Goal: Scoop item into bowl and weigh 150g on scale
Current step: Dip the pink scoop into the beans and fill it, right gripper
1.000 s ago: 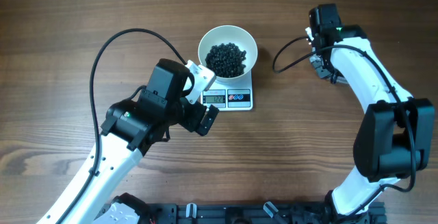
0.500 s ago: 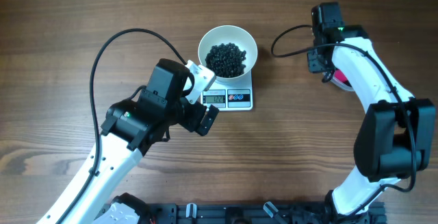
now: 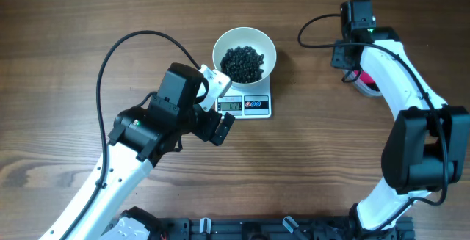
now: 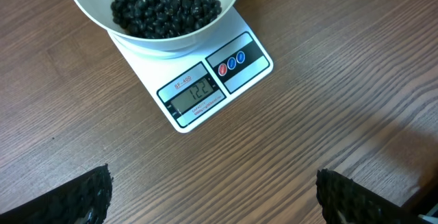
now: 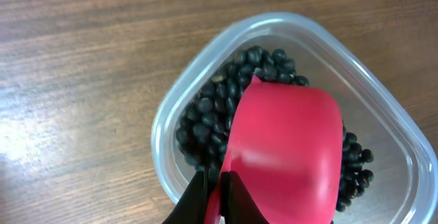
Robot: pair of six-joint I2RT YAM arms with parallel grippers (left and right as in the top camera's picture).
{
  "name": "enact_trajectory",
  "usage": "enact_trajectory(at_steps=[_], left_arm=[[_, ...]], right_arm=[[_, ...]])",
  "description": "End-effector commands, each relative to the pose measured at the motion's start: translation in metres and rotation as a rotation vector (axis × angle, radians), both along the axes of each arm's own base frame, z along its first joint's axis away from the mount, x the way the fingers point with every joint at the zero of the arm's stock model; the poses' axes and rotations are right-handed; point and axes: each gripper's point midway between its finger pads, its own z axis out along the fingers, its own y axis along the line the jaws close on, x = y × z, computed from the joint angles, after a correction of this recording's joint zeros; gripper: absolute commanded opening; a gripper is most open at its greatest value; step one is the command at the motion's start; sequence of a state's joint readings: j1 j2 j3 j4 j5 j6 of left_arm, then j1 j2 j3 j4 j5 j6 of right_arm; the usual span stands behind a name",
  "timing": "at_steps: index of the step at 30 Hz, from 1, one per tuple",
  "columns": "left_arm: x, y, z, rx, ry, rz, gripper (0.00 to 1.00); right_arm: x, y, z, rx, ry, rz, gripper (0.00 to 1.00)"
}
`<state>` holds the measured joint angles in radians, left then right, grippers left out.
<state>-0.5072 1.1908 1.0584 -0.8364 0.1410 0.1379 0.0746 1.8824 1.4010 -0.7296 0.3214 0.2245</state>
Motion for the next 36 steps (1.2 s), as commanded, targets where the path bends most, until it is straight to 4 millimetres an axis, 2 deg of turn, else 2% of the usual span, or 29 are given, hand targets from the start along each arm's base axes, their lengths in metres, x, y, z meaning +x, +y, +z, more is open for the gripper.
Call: enact_trajectory(at_steps=[1, 5, 11, 15, 17, 21, 25, 29, 32, 36], left_arm=[[0.001, -0.001, 0.008, -0.016, -0.021, -0.014, 1.00], [0.001, -0.001, 0.008, -0.016, -0.021, -0.014, 1.00], [0.001, -0.001, 0.008, -0.016, -0.021, -0.014, 1.00], [0.001, -0.001, 0.008, -0.016, -0.021, -0.014, 1.00], [0.001, -0.001, 0.008, -0.016, -0.021, -0.014, 1.00], [0.001, -0.001, 0.008, -0.016, -0.021, -0.014, 1.00], [0.001, -0.001, 0.008, -0.016, -0.021, -0.014, 1.00], [0.001, -0.001, 0.008, -0.016, -0.021, -0.014, 1.00], [0.001, -0.001, 0.008, -0.016, -0.021, -0.014, 1.00], [0.001, -0.001, 0.008, -0.016, -0.021, -0.014, 1.00]], right_arm=[[0.009, 0.017, 0.007, 0.096, -0.052, 0.027, 0.04], [0.010, 0.016, 0.008, 0.107, -0.065, -0.003, 0.04], [0.011, -0.001, 0.010, 0.175, -0.103, -0.142, 0.04], [0.019, -0.001, 0.035, 0.174, -0.182, -0.112, 0.04], [0.023, 0.014, 0.040, 0.213, -0.183, 0.015, 0.04], [0.022, 0.040, 0.039, 0.263, -0.141, 0.263, 0.04], [0.008, 0.047, 0.032, 0.260, -0.068, 0.398, 0.04], [-0.004, 0.045, 0.028, 0.306, -0.028, 0.518, 0.04], [-0.005, 0.045, 0.032, 0.369, -0.052, 0.589, 0.04], [-0.002, 0.035, 0.040, 0.452, -0.106, 0.580, 0.04]])
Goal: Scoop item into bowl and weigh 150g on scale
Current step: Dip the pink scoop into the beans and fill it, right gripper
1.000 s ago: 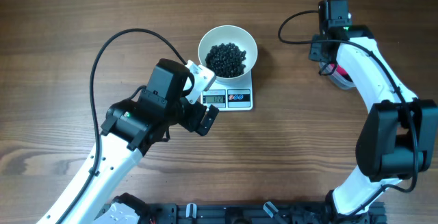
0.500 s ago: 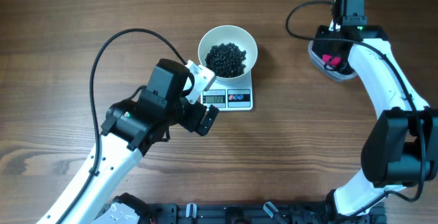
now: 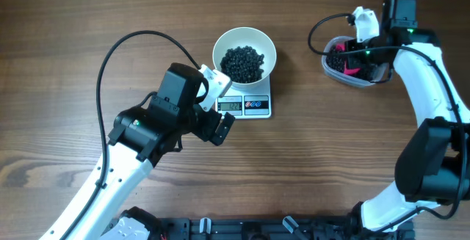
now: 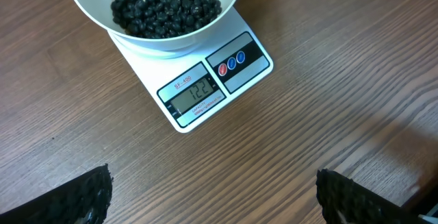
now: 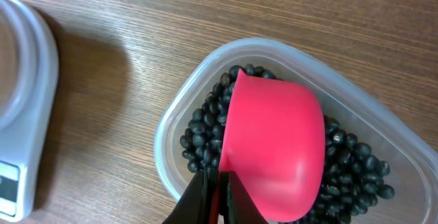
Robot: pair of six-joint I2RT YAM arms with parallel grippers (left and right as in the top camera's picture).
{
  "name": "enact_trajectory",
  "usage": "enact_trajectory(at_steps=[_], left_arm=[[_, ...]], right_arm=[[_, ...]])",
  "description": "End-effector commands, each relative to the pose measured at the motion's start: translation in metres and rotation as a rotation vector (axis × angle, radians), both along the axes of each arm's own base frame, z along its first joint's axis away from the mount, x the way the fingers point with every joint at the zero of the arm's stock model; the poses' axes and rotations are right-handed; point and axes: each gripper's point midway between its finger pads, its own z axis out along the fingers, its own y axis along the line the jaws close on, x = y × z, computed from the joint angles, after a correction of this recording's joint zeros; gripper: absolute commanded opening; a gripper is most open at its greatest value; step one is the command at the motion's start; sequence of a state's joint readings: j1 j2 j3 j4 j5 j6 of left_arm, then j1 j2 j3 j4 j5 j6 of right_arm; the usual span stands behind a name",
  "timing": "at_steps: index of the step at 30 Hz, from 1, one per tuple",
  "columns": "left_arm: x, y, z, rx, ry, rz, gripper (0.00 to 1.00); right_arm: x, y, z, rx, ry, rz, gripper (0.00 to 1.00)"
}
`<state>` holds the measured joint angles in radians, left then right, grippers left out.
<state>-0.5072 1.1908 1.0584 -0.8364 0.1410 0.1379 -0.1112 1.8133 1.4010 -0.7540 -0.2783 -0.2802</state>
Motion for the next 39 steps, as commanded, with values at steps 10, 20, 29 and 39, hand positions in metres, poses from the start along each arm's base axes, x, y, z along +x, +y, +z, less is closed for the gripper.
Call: enact_trajectory(at_steps=[10, 20, 29, 39], left_arm=[[0.001, -0.001, 0.008, -0.016, -0.021, -0.014, 1.00], [0.001, -0.001, 0.008, -0.016, -0.021, -0.014, 1.00], [0.001, -0.001, 0.008, -0.016, -0.021, -0.014, 1.00], [0.001, -0.001, 0.008, -0.016, -0.021, -0.014, 1.00]], right_arm=[[0.001, 0.000, 0.017, 0.169, -0.051, 0.019, 0.04], [0.001, -0.008, 0.003, 0.271, -0.017, -0.011, 0.04], [-0.001, -0.027, 0.014, 0.376, -0.045, -0.057, 0.04], [-0.005, -0.057, 0.024, 0.469, -0.079, -0.132, 0.04]])
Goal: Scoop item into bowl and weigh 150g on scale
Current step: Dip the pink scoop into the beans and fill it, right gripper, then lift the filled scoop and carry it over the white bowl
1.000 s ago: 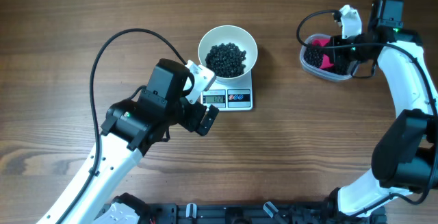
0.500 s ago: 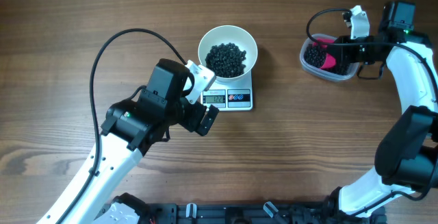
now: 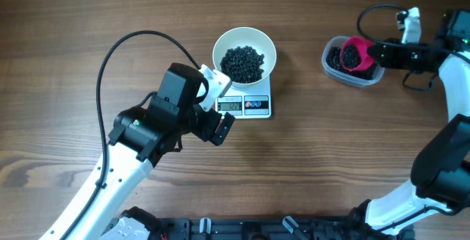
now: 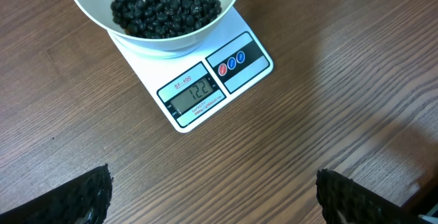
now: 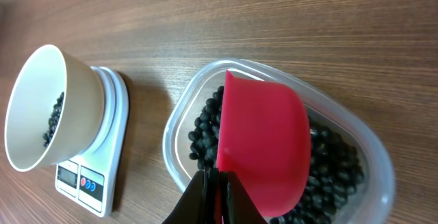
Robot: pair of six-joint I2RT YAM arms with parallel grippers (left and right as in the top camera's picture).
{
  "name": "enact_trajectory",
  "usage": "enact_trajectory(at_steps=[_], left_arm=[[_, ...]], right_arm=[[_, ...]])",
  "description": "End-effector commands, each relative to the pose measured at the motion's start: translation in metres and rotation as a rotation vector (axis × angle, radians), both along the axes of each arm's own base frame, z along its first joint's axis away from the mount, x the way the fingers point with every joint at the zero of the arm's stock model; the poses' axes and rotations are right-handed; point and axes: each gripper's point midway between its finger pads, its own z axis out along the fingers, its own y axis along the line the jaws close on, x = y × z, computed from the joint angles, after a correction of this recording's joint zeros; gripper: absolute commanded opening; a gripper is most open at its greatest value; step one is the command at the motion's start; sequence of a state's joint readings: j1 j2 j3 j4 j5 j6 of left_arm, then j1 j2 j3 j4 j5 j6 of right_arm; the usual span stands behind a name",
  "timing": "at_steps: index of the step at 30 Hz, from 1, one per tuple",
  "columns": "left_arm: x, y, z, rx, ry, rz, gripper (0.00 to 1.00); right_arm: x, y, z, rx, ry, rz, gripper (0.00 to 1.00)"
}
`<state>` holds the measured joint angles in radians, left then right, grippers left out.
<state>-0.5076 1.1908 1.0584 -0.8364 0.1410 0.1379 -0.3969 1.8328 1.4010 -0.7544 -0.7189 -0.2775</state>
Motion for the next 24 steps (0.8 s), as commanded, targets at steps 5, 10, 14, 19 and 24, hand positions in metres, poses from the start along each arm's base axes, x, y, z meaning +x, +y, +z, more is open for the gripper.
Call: enact_trajectory(at_steps=[5, 10, 14, 19, 24], left_arm=[[0.001, -0.001, 0.008, -0.016, -0.021, -0.014, 1.00], [0.001, -0.001, 0.008, -0.016, -0.021, -0.014, 1.00], [0.001, -0.001, 0.008, -0.016, -0.021, -0.014, 1.00], [0.001, -0.001, 0.008, -0.016, -0.021, -0.014, 1.00], [0.001, -0.001, 0.008, -0.016, -0.021, -0.014, 1.00]], right_arm=[[-0.002, -0.014, 0.008, 0.146, -0.018, -0.053, 0.04], [0.003, -0.001, 0.027, 0.295, -0.038, -0.059, 0.04], [0.017, 0.018, 0.057, 0.400, -0.120, -0.009, 0.04], [0.039, 0.077, 0.095, 0.419, -0.220, 0.101, 0.04], [0.039, 0.155, 0.133, 0.543, -0.277, 0.300, 0.04]])
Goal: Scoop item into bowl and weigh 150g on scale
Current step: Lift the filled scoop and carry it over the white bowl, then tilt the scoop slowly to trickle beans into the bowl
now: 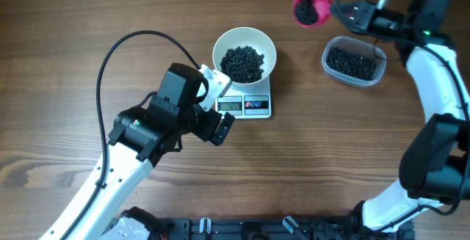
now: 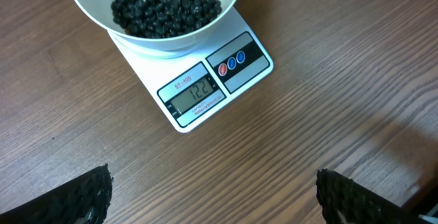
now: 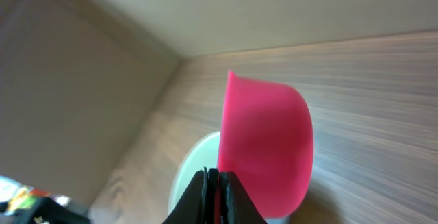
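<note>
A white bowl of black beans stands on the white scale, whose display reads 122. My right gripper is shut on the handle of a pink scoop holding black beans, raised to the right of the bowl and left of the clear tub of beans. In the right wrist view the scoop hides most of the bowl. My left gripper hangs open over bare wood just in front of the scale, nothing between its fingers.
A black cable loops over the table left of the bowl. The left arm's body sits front-left of the scale. Dark brackets line the table's front edge.
My right gripper has lifted the pink scoop out of the bean tub and carried it left; it now holds beans in the air between tub and bowl. The left arm and scale reading are unchanged.
My right gripper held the scoop mouth-down in the bean tub, then dug among the beans from changing angles while the arm swung right. The scoop stood in the tub a moment ago and is now raised with beans. The scale has read 122 throughout.
</note>
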Robot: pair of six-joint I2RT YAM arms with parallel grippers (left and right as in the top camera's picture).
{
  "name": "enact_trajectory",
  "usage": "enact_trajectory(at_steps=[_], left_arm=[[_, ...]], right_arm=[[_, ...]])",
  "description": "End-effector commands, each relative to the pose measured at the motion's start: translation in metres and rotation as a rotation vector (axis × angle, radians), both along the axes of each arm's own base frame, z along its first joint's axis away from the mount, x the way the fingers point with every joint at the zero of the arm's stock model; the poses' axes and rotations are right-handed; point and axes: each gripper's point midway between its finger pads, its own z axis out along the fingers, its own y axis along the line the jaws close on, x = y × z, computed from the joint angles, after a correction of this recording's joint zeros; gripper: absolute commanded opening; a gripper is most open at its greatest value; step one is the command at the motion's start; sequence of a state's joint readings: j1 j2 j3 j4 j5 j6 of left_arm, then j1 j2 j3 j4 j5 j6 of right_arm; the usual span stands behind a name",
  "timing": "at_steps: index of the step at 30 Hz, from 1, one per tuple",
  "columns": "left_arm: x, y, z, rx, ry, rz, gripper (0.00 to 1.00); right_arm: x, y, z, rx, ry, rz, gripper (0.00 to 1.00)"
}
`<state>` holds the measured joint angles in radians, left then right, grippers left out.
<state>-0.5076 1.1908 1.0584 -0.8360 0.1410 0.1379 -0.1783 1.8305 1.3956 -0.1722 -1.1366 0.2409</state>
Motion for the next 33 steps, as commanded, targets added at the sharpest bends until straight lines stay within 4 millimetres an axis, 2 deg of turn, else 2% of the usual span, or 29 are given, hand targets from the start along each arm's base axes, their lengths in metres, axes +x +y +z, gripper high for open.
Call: enact_trajectory(at_steps=[1, 6, 10, 12, 14, 17, 19, 21, 22, 24, 26, 29, 33], left_arm=[[0.001, -0.001, 0.008, -0.015, -0.021, -0.014, 1.00], [0.001, -0.001, 0.008, -0.015, -0.021, -0.014, 1.00], [0.001, -0.001, 0.008, -0.015, -0.021, -0.014, 1.00], [0.001, -0.001, 0.008, -0.015, -0.021, -0.014, 1.00], [0.001, -0.001, 0.008, -0.016, -0.021, -0.014, 1.00], [0.001, -0.001, 0.008, -0.015, -0.021, -0.014, 1.00], [0.001, -0.001, 0.008, -0.015, -0.021, -0.014, 1.00], [0.001, -0.001, 0.008, -0.015, -0.021, -0.014, 1.00], [0.001, -0.001, 0.008, -0.015, -0.021, -0.014, 1.00], [0.001, -0.001, 0.008, -0.016, -0.021, -0.014, 1.00], [0.001, -0.001, 0.008, -0.015, -0.021, -0.014, 1.00], [0.001, -0.001, 0.008, -0.016, -0.021, -0.014, 1.00], [0.001, -0.001, 0.008, -0.015, -0.021, -0.014, 1.00]], right_arm=[[-0.016, 0.037, 0.031, 0.089, 0.000, 0.116, 0.04], [-0.029, 0.077, 0.031, 0.081, -0.018, 0.220, 0.04], [-0.042, 0.108, 0.028, -0.013, -0.219, 0.336, 0.04], [-0.044, 0.119, 0.016, -0.110, -0.323, 0.362, 0.04], [-0.026, 0.117, -0.004, -0.244, -0.293, 0.255, 0.04], [-0.027, 0.120, -0.004, -0.243, -0.296, 0.262, 0.04], [-0.037, 0.128, -0.002, -0.251, -0.378, 0.336, 0.04], [-0.021, 0.119, -0.013, -0.315, -0.301, 0.226, 0.04], [-0.024, 0.122, -0.011, -0.303, -0.311, 0.247, 0.04], [-0.046, 0.140, -0.009, -0.289, -0.411, 0.384, 0.04], [-0.040, 0.143, -0.018, -0.354, -0.394, 0.349, 0.04], [-0.048, 0.156, -0.020, -0.369, -0.431, 0.395, 0.04], [-0.040, 0.157, -0.028, -0.470, -0.468, 0.369, 0.04]])
